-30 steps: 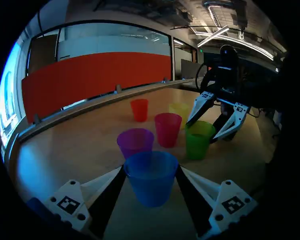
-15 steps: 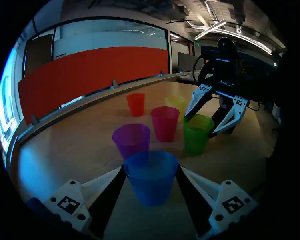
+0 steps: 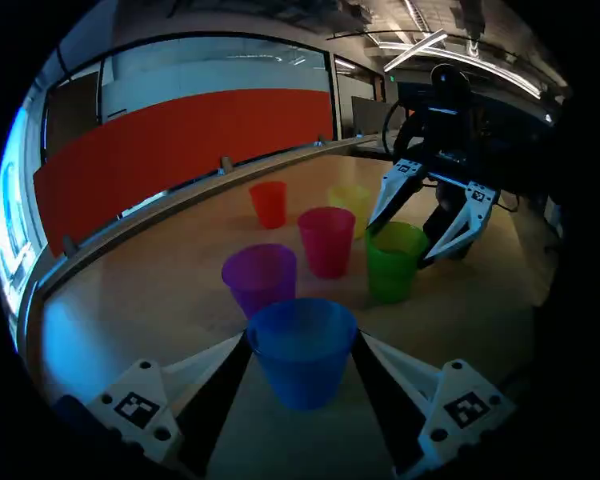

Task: Pour water

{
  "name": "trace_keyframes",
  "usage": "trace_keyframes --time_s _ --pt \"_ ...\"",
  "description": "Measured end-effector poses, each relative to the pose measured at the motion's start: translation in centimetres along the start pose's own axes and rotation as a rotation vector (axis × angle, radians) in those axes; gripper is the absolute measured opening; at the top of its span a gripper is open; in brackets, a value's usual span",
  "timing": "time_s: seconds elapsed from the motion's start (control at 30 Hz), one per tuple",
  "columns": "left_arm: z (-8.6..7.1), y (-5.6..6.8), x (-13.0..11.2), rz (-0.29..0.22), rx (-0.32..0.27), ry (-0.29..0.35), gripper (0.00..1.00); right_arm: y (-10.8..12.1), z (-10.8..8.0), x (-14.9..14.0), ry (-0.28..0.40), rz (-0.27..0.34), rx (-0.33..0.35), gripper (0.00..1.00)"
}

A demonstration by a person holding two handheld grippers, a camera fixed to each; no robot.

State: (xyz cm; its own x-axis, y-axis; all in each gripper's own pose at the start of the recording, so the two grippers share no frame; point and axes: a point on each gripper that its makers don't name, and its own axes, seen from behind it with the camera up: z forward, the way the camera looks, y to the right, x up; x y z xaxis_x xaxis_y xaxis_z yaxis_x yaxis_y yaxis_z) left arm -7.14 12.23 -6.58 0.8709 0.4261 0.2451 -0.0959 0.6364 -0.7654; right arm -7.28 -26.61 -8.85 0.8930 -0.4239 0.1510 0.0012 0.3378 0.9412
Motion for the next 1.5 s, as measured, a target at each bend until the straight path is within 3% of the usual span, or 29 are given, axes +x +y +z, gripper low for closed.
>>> trace_keyframes --time_s 0.4,1.5 --pt "0.1 -0.1 -0.9 -0.012 0.003 -0.038 0.88 -0.1 -0.1 -0.1 0.001 -0.001 -0.004 0.98" --pt "-0.6 0.0 -2.6 0.040 0.008 -0.110 0.89 0.4 -2.1 -1.7 -0.032 0.017 -0.044 1.00"
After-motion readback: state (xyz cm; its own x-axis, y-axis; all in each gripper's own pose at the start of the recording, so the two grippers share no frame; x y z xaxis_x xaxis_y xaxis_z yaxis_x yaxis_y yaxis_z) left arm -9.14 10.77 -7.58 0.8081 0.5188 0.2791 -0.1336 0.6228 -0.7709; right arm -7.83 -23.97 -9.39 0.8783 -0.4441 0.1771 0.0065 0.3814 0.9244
